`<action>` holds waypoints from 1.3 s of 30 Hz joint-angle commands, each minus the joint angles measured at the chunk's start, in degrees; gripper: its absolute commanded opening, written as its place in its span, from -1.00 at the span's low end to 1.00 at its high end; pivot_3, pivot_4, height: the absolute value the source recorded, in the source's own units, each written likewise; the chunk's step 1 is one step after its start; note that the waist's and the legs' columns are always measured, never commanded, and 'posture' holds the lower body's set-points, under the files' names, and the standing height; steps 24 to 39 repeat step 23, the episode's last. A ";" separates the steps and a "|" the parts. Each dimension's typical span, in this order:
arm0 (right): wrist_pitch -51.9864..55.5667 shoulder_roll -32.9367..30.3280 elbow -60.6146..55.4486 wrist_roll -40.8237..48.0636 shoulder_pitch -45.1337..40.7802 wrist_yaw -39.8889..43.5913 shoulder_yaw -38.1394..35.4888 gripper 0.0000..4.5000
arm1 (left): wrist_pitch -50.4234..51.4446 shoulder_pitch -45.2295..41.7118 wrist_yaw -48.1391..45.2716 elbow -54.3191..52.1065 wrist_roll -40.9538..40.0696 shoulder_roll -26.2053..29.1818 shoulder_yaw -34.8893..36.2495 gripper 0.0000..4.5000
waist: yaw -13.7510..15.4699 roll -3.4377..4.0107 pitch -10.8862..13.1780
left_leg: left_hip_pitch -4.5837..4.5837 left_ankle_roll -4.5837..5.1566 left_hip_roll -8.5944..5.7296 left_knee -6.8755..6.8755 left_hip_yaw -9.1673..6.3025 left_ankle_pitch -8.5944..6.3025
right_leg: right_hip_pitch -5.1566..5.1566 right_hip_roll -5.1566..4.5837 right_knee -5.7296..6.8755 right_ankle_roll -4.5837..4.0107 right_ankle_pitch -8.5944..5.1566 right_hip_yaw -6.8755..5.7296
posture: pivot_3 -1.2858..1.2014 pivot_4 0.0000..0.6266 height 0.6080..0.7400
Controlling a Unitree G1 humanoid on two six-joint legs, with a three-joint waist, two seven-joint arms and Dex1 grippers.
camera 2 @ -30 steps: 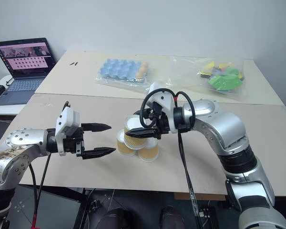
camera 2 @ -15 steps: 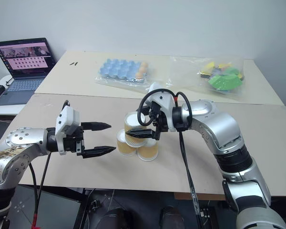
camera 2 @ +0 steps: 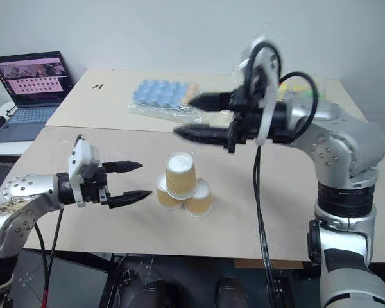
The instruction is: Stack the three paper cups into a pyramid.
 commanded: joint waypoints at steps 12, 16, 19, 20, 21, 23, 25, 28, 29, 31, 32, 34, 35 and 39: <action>-25.47 8.41 15.09 -27.44 24.51 -34.27 -6.28 0.98 | -21.37 -3.82 41.77 21.86 20.48 -20.46 13.09 1.00 | 0.35 -0.05 -0.02 | 0.11 -0.08 -0.05 -0.04 0.08 0.05 | 0.08 -0.01 0.03 0.02 0.01 0.00 | 0.03 -0.52 0.76; -33.78 13.68 20.79 -28.53 26.65 -38.74 -9.62 0.98 | -28.10 -7.53 46.97 31.76 23.08 -22.94 13.58 1.00 | 0.07 -0.04 -0.02 | 0.08 -0.11 -0.07 -0.06 0.10 0.06 | 0.06 0.01 0.02 0.02 0.01 -0.01 | 0.03 -0.52 0.76; -38.86 16.04 23.80 -28.49 27.66 -41.27 -11.29 0.98 | -32.59 -9.61 48.55 36.68 23.99 -23.44 13.26 1.00 | -0.05 -0.04 -0.02 | 0.02 -0.10 -0.10 -0.08 0.12 0.06 | 0.02 -0.01 0.02 0.03 0.01 -0.02 | 0.03 -0.52 0.76; -39.91 16.38 24.29 -28.71 27.99 -41.54 -11.25 0.98 | -33.63 -10.00 48.93 37.69 23.88 -23.55 13.38 1.00 | -0.01 -0.04 -0.02 | 0.02 -0.10 -0.09 -0.08 0.12 0.06 | 0.02 -0.01 0.02 0.03 0.01 -0.03 | 0.03 -0.52 0.76; -40.92 16.43 24.77 -29.34 28.50 -41.55 -10.78 0.98 | -34.77 -10.54 49.41 38.89 24.04 -23.61 13.38 1.00 | -0.02 -0.05 -0.02 | 0.02 -0.10 -0.09 -0.08 0.12 0.07 | 0.02 -0.01 0.01 0.03 0.01 -0.06 | 0.03 -0.52 0.76; -41.85 16.53 25.33 -30.07 29.31 -41.64 -10.29 0.98 | -36.46 -11.21 50.08 40.73 24.74 -23.46 12.98 1.00 | -0.04 -0.05 -0.02 | 0.05 -0.11 -0.07 -0.07 0.12 0.07 | 0.05 0.00 0.02 0.03 0.01 -0.06 | 0.03 -0.52 0.76; -41.85 16.53 25.33 -30.07 29.31 -41.64 -10.29 0.98 | -36.46 -11.21 50.08 40.73 24.74 -23.46 12.98 1.00 | -0.04 -0.05 -0.02 | 0.05 -0.11 -0.07 -0.07 0.12 0.07 | 0.05 0.00 0.02 0.03 0.01 -0.06 | 0.03 -0.52 0.76; -41.85 16.53 25.33 -30.07 29.31 -41.64 -10.29 0.98 | -36.46 -11.21 50.08 40.73 24.74 -23.46 12.98 1.00 | -0.04 -0.05 -0.02 | 0.05 -0.11 -0.07 -0.07 0.12 0.07 | 0.05 0.00 0.02 0.03 0.01 -0.06 | 0.03 -0.52 0.76; -41.85 16.53 25.33 -30.07 29.31 -41.64 -10.29 0.98 | -36.46 -11.21 50.08 40.73 24.74 -23.46 12.98 1.00 | -0.04 -0.05 -0.02 | 0.05 -0.11 -0.07 -0.07 0.12 0.07 | 0.05 0.00 0.02 0.03 0.01 -0.06 | 0.03 -0.52 0.76; -41.85 16.53 25.33 -30.07 29.31 -41.64 -10.29 0.98 | -36.46 -11.21 50.08 40.73 24.74 -23.46 12.98 1.00 | -0.04 -0.05 -0.02 | 0.05 -0.11 -0.07 -0.07 0.12 0.07 | 0.05 0.00 0.02 0.03 0.01 -0.06 | 0.03 -0.52 0.76; -41.85 16.53 25.33 -30.07 29.31 -41.64 -10.29 0.98 | -36.46 -11.21 50.08 40.73 24.74 -23.46 12.98 1.00 | -0.04 -0.05 -0.02 | 0.05 -0.11 -0.07 -0.07 0.12 0.07 | 0.05 0.00 0.02 0.03 0.01 -0.06 | 0.03 -0.52 0.76; -41.85 16.53 25.33 -30.07 29.31 -41.64 -10.29 0.98 | -36.46 -11.21 50.08 40.73 24.74 -23.46 12.98 1.00 | -0.04 -0.05 -0.02 | 0.05 -0.11 -0.07 -0.07 0.12 0.07 | 0.05 0.00 0.02 0.03 0.01 -0.06 | 0.03 -0.52 0.76; -41.85 16.53 25.33 -30.07 29.31 -41.64 -10.29 0.98 | -36.46 -11.21 50.08 40.73 24.74 -23.46 12.98 1.00 | -0.04 -0.05 -0.02 | 0.05 -0.11 -0.07 -0.07 0.12 0.07 | 0.05 0.00 0.02 0.03 0.01 -0.06 | 0.03 -0.52 0.76; -41.85 16.53 25.33 -30.07 29.31 -41.64 -10.29 0.98 | -36.46 -11.21 50.08 40.73 24.74 -23.46 12.98 1.00 | -0.04 -0.05 -0.02 | 0.05 -0.11 -0.07 -0.07 0.12 0.07 | 0.05 0.00 0.02 0.03 0.01 -0.06 | 0.03 -0.52 0.76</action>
